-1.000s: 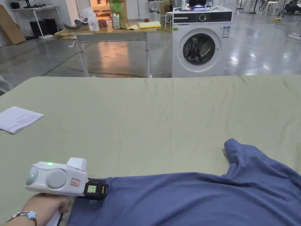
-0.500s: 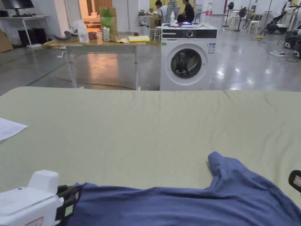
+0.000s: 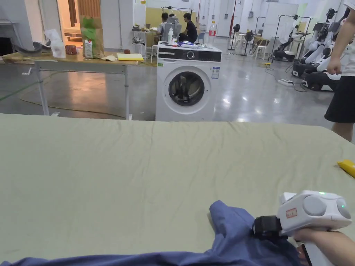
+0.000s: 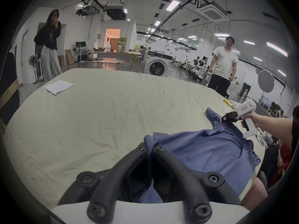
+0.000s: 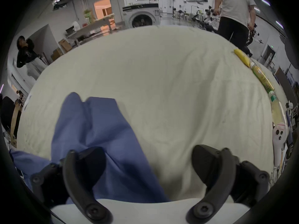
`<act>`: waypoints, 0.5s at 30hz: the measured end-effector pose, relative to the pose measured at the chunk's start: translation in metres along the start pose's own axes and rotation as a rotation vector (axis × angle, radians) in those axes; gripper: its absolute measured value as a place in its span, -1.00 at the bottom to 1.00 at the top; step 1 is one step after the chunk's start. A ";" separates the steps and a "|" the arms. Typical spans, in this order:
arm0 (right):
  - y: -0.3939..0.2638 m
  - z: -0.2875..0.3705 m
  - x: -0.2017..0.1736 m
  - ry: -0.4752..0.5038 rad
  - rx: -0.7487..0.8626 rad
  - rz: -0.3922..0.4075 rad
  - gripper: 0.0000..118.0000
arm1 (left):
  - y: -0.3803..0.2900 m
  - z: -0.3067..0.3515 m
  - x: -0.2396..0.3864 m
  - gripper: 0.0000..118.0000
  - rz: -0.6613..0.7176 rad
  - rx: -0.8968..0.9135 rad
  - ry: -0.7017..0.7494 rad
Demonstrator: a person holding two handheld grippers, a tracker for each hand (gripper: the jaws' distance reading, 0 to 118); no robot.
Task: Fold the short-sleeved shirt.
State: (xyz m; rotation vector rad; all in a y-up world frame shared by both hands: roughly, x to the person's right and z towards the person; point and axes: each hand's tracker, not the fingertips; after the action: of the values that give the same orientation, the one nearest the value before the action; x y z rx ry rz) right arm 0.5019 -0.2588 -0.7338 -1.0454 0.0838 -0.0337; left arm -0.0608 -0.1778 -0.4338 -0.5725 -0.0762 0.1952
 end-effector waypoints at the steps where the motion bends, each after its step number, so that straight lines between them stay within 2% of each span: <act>1: 0.001 -0.008 -0.001 -0.008 -0.022 0.007 0.68 | 0.000 -0.002 -0.002 -1.00 -0.004 -0.001 0.011; 2: 0.001 -0.013 -0.004 -0.056 -0.081 0.033 0.68 | 0.000 -0.005 -0.005 -1.00 -0.007 -0.009 0.019; 4: -0.001 -0.008 -0.009 -0.048 -0.049 0.052 0.64 | -0.002 -0.010 -0.008 -1.00 -0.003 -0.036 0.028; 6: -0.001 0.001 -0.010 -0.042 -0.049 0.055 0.40 | -0.004 -0.015 -0.013 -1.00 0.008 -0.066 0.027; 8: -0.002 0.013 -0.010 -0.051 -0.035 0.113 -0.26 | -0.006 -0.019 -0.015 -1.00 0.010 -0.090 0.035; 9: -0.005 0.020 -0.009 -0.041 -0.016 0.139 -0.77 | -0.007 -0.020 -0.016 -1.00 0.006 -0.101 0.039; 10: -0.009 0.026 -0.007 -0.043 -0.002 0.143 -1.00 | -0.008 -0.022 -0.016 -1.00 -0.001 -0.110 0.040; 11: -0.013 0.032 -0.007 0.035 0.015 0.131 -1.00 | -0.008 -0.023 -0.016 -1.00 -0.005 -0.119 0.036; 12: -0.014 0.045 0.003 -0.013 0.078 0.131 -1.00 | -0.008 -0.023 -0.016 -1.00 -0.005 -0.125 0.036; 13: -0.016 0.059 0.009 0.005 0.135 0.103 -1.00 | -0.007 -0.022 -0.015 -1.00 -0.005 -0.126 0.040; 15: -0.021 0.088 0.021 0.035 0.234 -0.002 -1.00 | -0.005 -0.019 -0.014 -1.00 -0.008 -0.119 0.049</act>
State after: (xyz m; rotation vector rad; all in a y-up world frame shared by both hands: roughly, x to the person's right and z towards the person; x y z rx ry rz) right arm 0.5308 -0.1948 -0.6728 -0.8110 0.1077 -0.0625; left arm -0.0714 -0.1947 -0.4471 -0.6954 -0.0426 0.1694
